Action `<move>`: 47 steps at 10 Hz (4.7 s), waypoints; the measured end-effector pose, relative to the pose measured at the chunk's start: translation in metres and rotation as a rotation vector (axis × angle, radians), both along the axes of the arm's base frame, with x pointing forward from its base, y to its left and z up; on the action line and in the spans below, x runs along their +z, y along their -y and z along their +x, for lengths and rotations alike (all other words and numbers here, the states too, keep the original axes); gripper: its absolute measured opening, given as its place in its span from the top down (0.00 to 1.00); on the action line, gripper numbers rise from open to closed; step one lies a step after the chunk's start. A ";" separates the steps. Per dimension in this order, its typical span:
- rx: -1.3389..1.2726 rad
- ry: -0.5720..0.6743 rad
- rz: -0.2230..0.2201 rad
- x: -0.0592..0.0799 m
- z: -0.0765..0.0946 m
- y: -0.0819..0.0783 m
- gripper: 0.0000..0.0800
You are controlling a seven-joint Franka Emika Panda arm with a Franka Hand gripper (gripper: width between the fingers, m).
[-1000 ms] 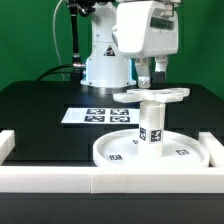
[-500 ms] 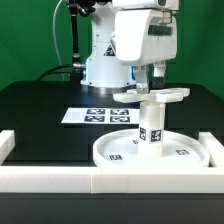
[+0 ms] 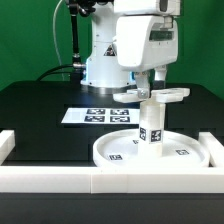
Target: Assemble round table
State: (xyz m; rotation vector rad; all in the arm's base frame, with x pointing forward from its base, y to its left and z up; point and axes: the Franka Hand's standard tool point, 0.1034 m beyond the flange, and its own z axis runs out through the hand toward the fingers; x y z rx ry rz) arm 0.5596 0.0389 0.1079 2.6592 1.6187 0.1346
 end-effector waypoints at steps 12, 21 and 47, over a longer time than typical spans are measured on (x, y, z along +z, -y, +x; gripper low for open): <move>-0.342 -0.007 0.039 -0.005 0.001 0.002 0.44; -1.258 -0.029 0.146 -0.006 0.001 -0.001 0.44; -2.807 -0.242 0.400 0.018 0.006 -0.004 0.19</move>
Offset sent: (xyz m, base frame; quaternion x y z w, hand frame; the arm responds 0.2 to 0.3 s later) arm 0.0017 0.0034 0.0001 -0.0024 0.0006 -0.0005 1.0000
